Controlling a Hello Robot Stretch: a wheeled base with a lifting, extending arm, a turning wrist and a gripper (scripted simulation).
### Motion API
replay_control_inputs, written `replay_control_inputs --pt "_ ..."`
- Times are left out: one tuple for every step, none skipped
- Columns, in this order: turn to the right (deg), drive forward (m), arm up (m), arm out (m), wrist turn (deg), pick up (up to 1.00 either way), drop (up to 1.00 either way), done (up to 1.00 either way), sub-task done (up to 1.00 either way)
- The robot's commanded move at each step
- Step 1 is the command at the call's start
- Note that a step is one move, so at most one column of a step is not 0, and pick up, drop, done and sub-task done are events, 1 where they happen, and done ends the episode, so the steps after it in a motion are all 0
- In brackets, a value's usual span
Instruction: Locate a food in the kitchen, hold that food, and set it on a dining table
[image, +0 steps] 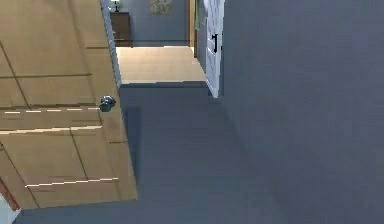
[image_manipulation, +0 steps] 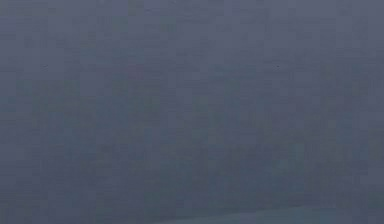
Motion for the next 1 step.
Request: replay_control_inputs --pt "0.0 0.85 0.00 0.00 0.0 0.00 0.00 0.00 0.00"
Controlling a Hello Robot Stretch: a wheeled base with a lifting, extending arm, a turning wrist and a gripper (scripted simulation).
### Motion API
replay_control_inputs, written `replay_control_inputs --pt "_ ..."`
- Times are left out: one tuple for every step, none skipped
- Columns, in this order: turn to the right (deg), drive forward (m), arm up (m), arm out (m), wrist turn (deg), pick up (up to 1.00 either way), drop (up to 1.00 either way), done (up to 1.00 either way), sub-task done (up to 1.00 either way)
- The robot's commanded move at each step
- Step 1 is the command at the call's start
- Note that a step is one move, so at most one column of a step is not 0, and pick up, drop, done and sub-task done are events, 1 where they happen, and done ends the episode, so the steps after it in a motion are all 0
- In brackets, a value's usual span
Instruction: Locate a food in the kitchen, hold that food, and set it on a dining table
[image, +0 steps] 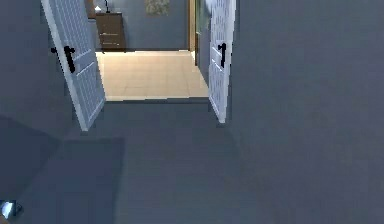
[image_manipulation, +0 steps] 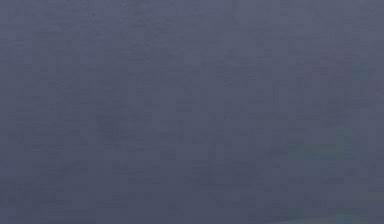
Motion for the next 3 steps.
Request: replay_control_inputs --pt "-3.0 0.00 0.00 0.00 0.0 0.00 0.00 0.00 0.00" --pt "0.0 1.00 0.00 0.00 0.0 0.00 0.00 0.00 0.00" --pt "-3.0 0.00 0.00 0.00 0.0 0.00 0.00 0.00 0.00"
